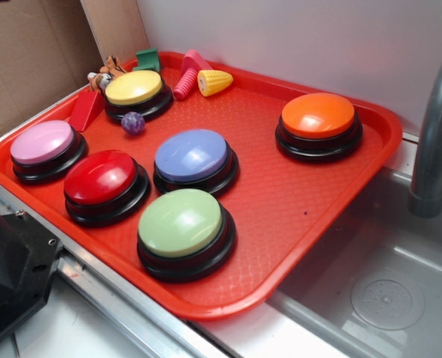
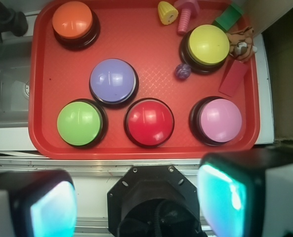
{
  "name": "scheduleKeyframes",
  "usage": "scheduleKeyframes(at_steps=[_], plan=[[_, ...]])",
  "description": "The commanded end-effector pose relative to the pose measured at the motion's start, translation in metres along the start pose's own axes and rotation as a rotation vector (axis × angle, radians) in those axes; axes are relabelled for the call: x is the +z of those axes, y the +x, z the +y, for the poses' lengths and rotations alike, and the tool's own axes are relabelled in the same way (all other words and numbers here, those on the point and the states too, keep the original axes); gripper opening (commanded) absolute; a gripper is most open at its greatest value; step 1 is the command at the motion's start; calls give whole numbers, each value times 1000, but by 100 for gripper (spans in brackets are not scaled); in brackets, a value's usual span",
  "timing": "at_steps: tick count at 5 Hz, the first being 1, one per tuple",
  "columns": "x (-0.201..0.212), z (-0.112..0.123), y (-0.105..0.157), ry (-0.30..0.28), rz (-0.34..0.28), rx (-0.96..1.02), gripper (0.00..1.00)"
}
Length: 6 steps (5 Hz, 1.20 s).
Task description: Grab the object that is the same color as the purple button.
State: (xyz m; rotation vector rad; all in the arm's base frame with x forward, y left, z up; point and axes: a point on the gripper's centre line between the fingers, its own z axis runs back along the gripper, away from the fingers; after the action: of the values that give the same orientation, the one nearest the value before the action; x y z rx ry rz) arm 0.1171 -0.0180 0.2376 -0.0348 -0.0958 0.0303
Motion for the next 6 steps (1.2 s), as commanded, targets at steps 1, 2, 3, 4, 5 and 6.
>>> scheduleKeyframes(at_steps=[1, 2, 3, 4, 5, 6], plan=[[0, 0, 0, 0, 0, 0, 100], [-14, 11, 15, 5, 41, 54, 100], [-26, 19, 29, -3, 39, 122, 100], [-38, 33, 50, 13, 57, 197, 100], [-55, 52, 71, -1, 44, 270, 100], [-77, 63, 87, 12, 45, 354, 100]])
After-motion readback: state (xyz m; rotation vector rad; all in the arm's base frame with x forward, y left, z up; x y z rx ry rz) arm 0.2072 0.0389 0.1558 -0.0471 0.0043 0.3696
